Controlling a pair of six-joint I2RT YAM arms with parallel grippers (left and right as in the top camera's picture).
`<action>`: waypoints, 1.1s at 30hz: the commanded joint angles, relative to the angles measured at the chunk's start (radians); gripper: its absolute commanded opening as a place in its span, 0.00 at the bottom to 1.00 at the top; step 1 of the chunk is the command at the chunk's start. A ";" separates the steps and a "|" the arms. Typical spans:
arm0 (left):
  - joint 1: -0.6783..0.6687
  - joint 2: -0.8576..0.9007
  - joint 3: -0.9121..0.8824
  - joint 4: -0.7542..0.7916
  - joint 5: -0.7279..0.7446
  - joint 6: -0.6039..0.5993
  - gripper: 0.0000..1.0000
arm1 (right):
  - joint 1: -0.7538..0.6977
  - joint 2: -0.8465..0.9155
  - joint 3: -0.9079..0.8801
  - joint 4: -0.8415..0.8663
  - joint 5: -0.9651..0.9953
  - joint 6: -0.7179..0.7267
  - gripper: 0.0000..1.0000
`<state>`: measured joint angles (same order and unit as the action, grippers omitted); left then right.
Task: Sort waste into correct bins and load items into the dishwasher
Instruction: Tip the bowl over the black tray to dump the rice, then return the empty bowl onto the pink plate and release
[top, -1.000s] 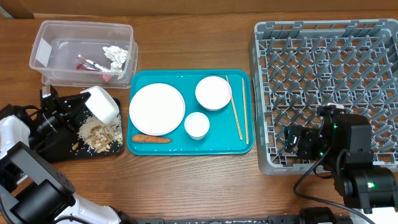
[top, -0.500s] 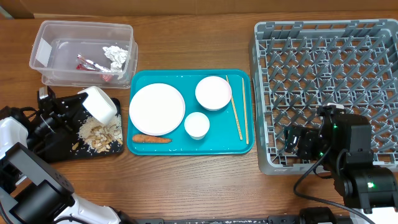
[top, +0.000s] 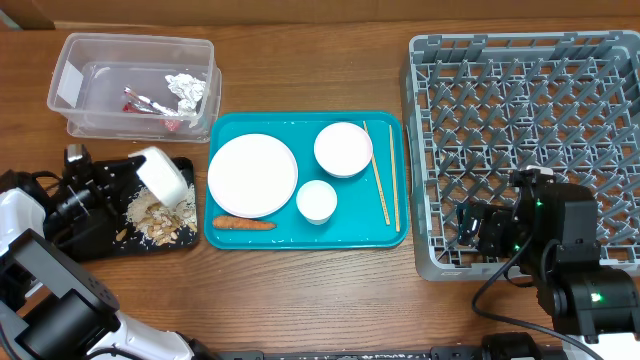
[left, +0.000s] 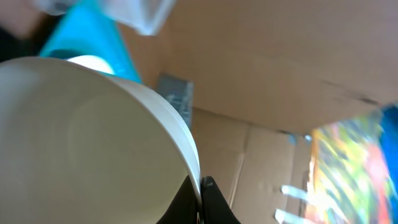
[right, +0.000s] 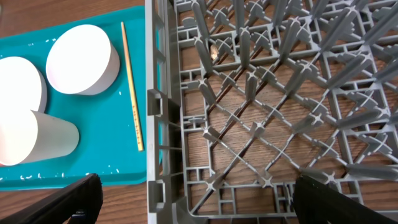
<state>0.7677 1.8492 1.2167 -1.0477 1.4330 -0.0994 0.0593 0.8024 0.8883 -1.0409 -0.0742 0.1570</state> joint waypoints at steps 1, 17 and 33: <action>0.004 -0.031 -0.002 0.037 0.142 0.093 0.04 | -0.003 -0.006 0.029 0.005 -0.005 0.000 1.00; -0.145 -0.032 -0.002 -0.064 0.009 0.214 0.04 | -0.003 -0.006 0.029 0.006 -0.005 0.000 1.00; -0.671 -0.032 -0.002 0.287 -0.758 -0.026 0.04 | -0.003 -0.006 0.029 0.006 -0.005 0.000 1.00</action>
<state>0.1776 1.8492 1.2160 -0.8074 0.9855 -0.0238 0.0593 0.8024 0.8883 -1.0405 -0.0746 0.1570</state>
